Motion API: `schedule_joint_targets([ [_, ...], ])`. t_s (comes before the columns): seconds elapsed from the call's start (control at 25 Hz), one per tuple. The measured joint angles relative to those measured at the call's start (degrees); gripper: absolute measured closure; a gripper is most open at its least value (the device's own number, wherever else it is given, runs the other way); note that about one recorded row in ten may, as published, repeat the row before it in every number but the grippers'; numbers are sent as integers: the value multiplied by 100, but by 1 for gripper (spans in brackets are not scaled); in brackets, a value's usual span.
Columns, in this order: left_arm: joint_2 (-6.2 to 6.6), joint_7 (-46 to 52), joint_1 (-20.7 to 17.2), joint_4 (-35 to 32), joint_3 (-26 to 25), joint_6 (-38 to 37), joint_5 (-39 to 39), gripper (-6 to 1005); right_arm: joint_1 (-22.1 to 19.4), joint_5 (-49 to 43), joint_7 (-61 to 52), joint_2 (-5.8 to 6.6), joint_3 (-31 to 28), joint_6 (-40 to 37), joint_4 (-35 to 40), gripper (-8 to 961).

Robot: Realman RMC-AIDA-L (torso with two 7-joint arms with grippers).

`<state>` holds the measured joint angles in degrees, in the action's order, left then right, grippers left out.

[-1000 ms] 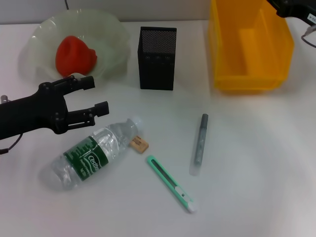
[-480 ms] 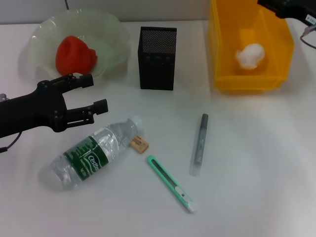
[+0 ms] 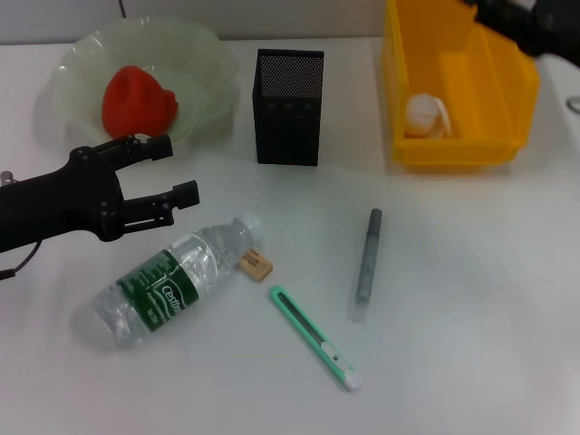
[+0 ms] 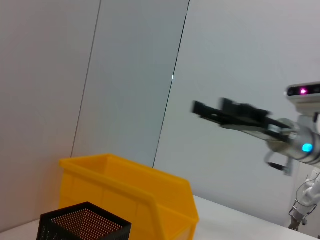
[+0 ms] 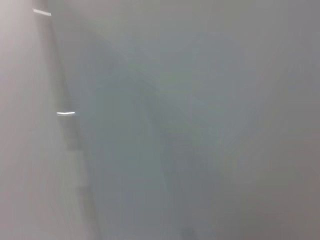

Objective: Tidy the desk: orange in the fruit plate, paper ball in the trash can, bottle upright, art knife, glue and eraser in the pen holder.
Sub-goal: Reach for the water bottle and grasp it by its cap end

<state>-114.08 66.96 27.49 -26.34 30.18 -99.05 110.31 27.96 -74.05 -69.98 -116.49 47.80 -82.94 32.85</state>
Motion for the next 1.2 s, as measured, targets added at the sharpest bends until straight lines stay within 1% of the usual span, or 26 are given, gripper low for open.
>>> schedule_joint_targets([
  [0.12, -4, 1, 19, 6, 0, 1, 14, 155, -66, -448, 0, 159, -9, -973, -66, 165],
  [0.16, -5, 1, 23, 6, 0, 2, 19, 155, -70, -584, -2, 182, -17, -1133, -64, 165],
  [0.24, -7, 1, 28, 6, -1, 42, 21, 155, -65, -1111, -26, 267, -41, -1528, -45, 165],
  [0.36, -7, 2, 29, 7, -3, 86, 21, 155, -6, -1811, -110, 334, -50, -1614, -6, 165],
  [0.52, 7, 106, 29, -14, 8, 95, 32, 156, 101, -2728, -138, 366, -38, -1489, 47, 165],
  [0.68, 44, 314, 78, -39, 39, 104, 45, 156, 186, -3365, -124, 356, -6, -1334, 116, 165],
  [0.84, 71, 483, 132, -82, 47, 140, 68, 156, 225, -3827, -112, 275, -5, -1179, 227, 165],
  [0.96, 73, 611, 163, -149, 50, 152, 75, 156, 235, -4028, -109, 189, -3, -1027, 313, 165],
  [1.04, 73, 648, 178, -165, 52, 155, 78, 156, 237, -4083, -86, 157, 1, -970, 339, 165],
  [1.12, 42, 759, 255, -203, 57, 161, 85, 156, 237, -4100, -49, 142, 2, -946, 344, 164],
  [1.2, -10, 1053, 408, -344, 122, 159, 100, 156, 238, -4104, -19, 137, 2, -943, 345, 164],
])
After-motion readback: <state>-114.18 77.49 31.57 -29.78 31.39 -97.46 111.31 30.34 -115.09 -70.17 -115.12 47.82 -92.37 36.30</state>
